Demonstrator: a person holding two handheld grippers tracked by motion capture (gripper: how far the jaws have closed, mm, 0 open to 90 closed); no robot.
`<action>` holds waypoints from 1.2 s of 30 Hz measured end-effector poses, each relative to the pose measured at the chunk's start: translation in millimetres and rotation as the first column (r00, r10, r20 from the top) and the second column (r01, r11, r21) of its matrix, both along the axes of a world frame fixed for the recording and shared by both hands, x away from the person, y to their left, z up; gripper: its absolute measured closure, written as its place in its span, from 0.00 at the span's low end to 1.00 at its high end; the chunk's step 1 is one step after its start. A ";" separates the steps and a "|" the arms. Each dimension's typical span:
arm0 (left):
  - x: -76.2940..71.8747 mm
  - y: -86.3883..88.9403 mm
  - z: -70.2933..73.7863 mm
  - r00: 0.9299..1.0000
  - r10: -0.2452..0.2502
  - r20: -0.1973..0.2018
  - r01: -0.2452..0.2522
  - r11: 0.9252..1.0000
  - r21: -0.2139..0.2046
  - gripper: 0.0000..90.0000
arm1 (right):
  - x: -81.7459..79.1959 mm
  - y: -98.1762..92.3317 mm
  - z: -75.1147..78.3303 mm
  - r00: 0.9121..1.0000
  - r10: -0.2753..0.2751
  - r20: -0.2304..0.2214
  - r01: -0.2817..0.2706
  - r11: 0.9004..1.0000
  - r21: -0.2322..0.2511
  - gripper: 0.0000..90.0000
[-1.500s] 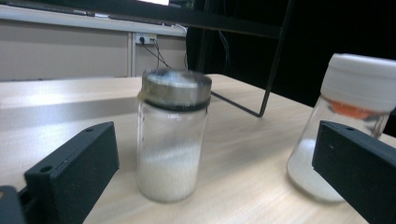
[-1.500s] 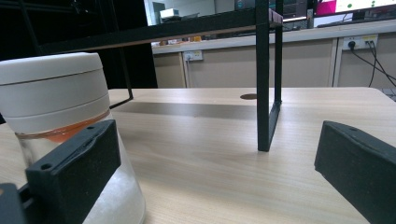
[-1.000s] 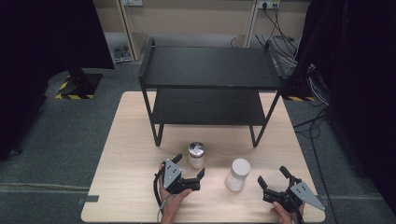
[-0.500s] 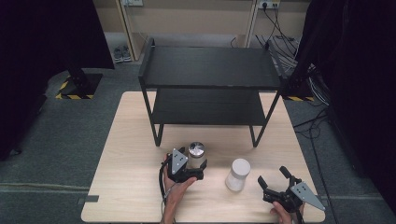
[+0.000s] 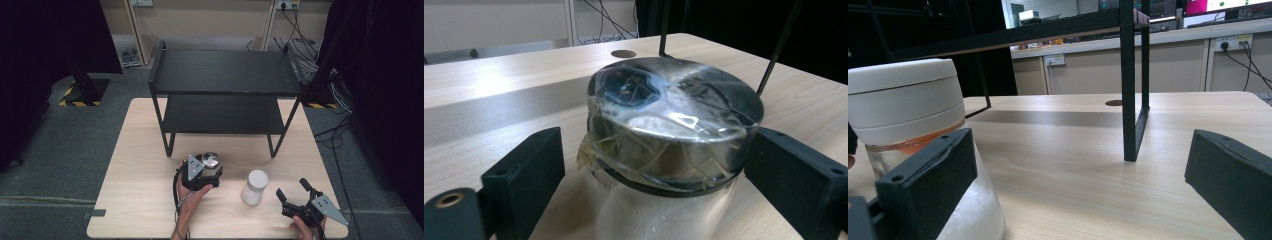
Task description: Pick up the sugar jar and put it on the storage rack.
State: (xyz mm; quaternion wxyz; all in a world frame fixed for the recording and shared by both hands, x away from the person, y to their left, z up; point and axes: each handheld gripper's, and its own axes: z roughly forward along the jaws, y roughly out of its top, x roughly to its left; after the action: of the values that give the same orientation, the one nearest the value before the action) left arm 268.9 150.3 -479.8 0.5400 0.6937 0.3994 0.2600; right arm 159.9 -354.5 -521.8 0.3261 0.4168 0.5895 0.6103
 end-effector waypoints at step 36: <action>-3.8 10.2 3.3 0.997 -0.059 0.042 0.061 0.998 -0.029 0.34 | 0.2 -0.3 0.4 1.000 0.001 -0.003 -0.001 1.000 0.002 0.00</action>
State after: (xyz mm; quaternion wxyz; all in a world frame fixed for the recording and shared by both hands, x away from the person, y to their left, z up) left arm 265.1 160.5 -476.5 0.5661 0.6917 0.3709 0.2520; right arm 160.1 -354.8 -521.5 0.3244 0.4176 0.5898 0.6104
